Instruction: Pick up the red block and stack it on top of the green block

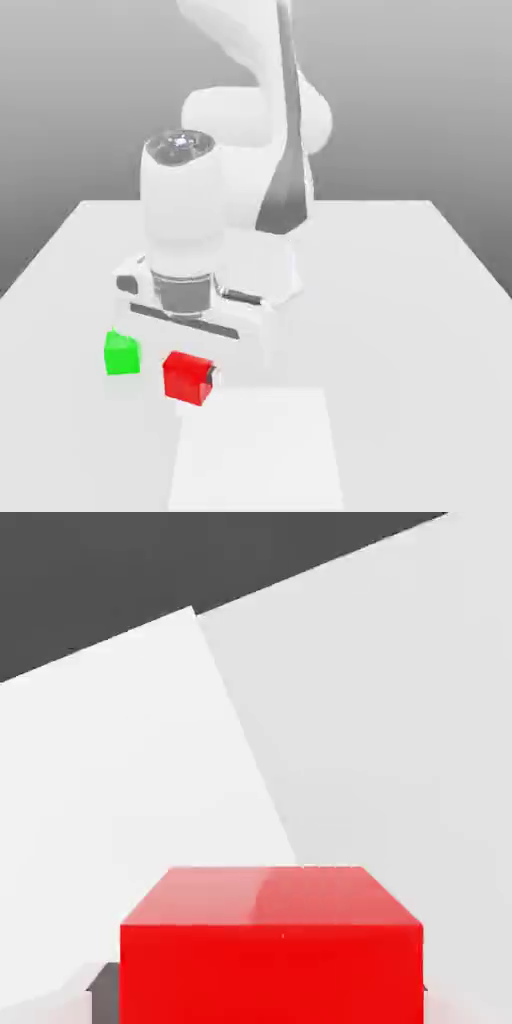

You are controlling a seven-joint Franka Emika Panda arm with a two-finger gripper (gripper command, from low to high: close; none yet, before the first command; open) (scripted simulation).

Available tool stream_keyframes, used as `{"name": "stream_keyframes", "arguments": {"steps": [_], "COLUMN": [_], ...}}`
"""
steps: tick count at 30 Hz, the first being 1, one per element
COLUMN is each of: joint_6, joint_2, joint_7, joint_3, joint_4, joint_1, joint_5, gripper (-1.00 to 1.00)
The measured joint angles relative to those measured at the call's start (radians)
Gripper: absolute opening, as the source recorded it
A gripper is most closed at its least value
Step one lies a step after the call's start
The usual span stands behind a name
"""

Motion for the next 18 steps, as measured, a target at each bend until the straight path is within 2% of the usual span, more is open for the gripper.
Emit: {"name": "stream_keyframes", "arguments": {"steps": [6, 10, 14, 15, 18], "joint_6": [-0.049, 0.054, 0.191, 0.223, 0.223], "joint_2": [-0.199, -0.111, 0.03, 0.063, 0.063], "joint_7": [-0.124, -0.163, -0.216, -0.237, -0.237], "joint_3": [-0.166, -0.206, -0.223, -0.221, -0.221], "joint_4": [-0.149, -0.164, -0.161, -0.16, -0.16], "joint_1": [-0.21, -0.21, -0.172, -0.162, -0.162], "joint_5": [-0.093, -0.07, 0.008, 0.04, 0.04], "gripper": [-1.0, -1.0, -1.0, 1.0, 1.0]}}
